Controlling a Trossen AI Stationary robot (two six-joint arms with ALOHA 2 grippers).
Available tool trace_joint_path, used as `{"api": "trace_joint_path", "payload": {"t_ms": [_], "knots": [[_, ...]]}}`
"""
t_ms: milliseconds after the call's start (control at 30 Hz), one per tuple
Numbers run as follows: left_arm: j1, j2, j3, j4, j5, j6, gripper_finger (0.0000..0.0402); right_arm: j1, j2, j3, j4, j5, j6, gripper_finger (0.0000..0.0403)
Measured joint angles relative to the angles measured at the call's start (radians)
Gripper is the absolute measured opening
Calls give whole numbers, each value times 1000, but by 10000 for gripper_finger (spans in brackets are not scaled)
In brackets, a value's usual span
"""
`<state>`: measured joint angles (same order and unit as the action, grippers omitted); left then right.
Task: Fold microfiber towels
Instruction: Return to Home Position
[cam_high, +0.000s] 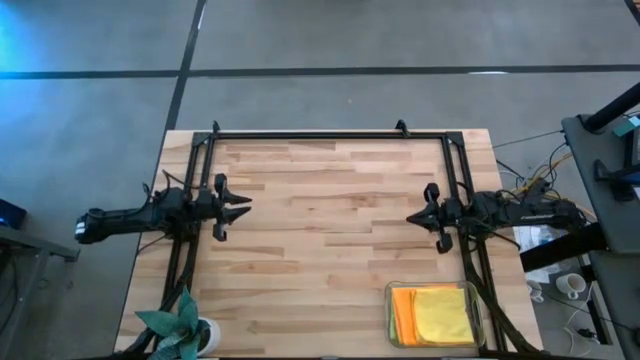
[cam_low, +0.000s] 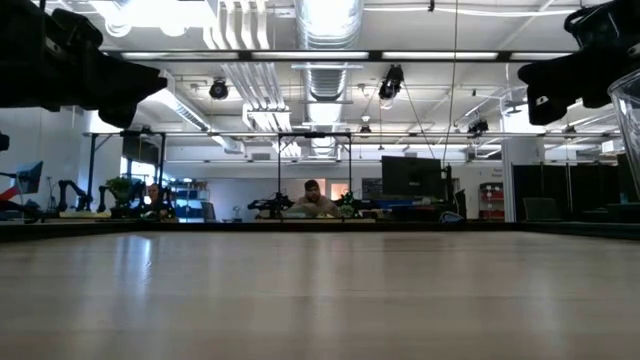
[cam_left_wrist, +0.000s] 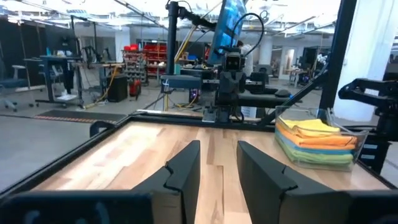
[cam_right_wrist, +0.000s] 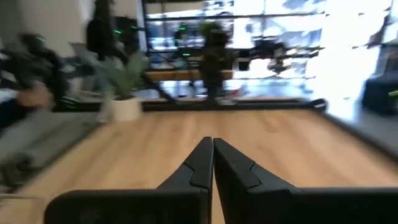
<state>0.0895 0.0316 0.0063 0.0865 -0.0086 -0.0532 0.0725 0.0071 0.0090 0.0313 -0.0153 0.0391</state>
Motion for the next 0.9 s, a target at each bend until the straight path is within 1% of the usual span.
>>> {"api": "trace_joint_path", "payload": {"t_ms": [67,100,133,167,200,233,333,367,467,500,667,767,900], "knots": [[0,-1,0,0,-3,12,91,6,0,0,3,80,-33,8],[-1,-2,0,-2,-25,27,91,2,0,0,8,129,-22,8],[0,-4,0,-12,-71,38,91,-5,0,0,9,166,-12,8],[2,-5,0,-35,-127,43,90,-13,0,0,1,178,-10,8],[3,-6,0,-42,-159,44,89,-19,2,0,-1,173,-12,8],[3,0,0,-43,-156,43,86,-23,5,0,-4,159,-14,8],[2,8,-1,-58,-28,18,70,-25,25,0,-9,120,-54,8],[2,8,-1,-61,-3,9,59,-25,33,0,-10,115,-74,8],[2,9,-1,-61,2,8,16,-25,63,0,-10,114,-98,8],[2,9,-1,-61,2,8,8,-25,72,0,-9,117,-100,8],[2,9,-2,-61,3,7,1,-25,112,0,-3,121,-95,8],[2,10,-2,-63,-6,7,4,-25,127,0,-6,121,-90,8],[2,33,-2,-62,-16,9,6,-25,146,0,-7,122,-12,8]]}}
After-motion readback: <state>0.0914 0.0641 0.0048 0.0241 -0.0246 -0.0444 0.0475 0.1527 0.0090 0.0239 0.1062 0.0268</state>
